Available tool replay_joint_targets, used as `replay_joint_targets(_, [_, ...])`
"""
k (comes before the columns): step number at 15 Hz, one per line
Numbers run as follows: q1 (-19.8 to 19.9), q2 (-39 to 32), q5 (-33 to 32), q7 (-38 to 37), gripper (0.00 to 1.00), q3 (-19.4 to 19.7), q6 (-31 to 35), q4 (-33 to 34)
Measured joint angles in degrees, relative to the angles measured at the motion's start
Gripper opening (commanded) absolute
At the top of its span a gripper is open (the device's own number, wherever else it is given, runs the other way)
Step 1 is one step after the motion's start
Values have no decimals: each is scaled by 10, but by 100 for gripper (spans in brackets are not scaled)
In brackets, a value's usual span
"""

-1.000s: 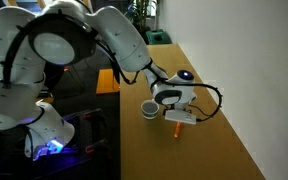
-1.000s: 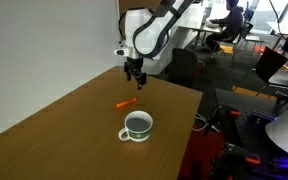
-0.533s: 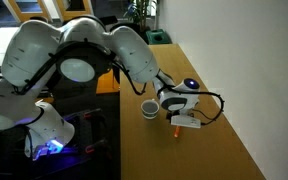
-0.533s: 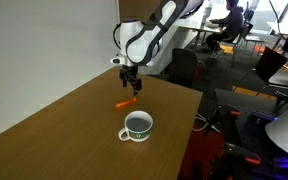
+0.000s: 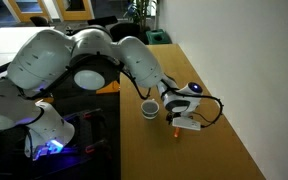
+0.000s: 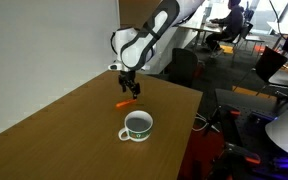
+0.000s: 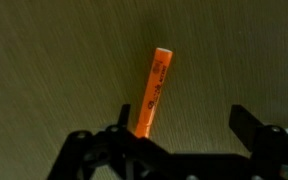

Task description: Put the orange marker in the mug cup

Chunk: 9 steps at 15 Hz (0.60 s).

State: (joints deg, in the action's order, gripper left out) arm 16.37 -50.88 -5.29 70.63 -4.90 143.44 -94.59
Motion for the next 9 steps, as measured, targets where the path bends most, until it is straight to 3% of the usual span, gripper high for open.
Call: replay_joint_targets(9, [-3,-60,0,0,100,-5,-10,63])
